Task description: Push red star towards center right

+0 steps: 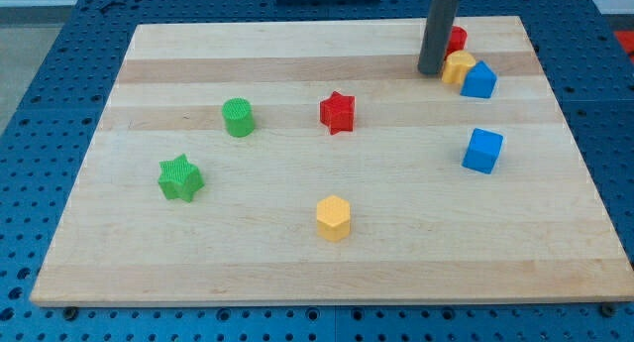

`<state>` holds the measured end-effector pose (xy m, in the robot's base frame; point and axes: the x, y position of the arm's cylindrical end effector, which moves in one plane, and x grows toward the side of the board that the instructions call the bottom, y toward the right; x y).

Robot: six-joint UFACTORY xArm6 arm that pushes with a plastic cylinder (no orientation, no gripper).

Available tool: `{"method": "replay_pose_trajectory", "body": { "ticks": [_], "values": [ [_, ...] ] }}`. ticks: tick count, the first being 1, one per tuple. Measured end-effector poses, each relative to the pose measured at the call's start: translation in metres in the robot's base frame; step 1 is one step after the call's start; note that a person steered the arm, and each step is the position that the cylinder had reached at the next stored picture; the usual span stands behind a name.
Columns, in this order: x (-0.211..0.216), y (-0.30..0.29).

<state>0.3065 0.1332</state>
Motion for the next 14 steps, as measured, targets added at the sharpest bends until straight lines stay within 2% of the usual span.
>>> {"method": "replay_pose_trajectory", "body": {
  "ticks": [3, 5, 6, 7, 8, 11, 13, 14],
  "values": [
    [0.059, -0.040],
    [0.020, -0.133],
    [0.031, -0.186],
    [0.063, -0.210],
    [0.091, -0.201],
    [0.089, -0.085],
    [0.081, -0.120],
    [0.067, -0.120]
  ]
}}
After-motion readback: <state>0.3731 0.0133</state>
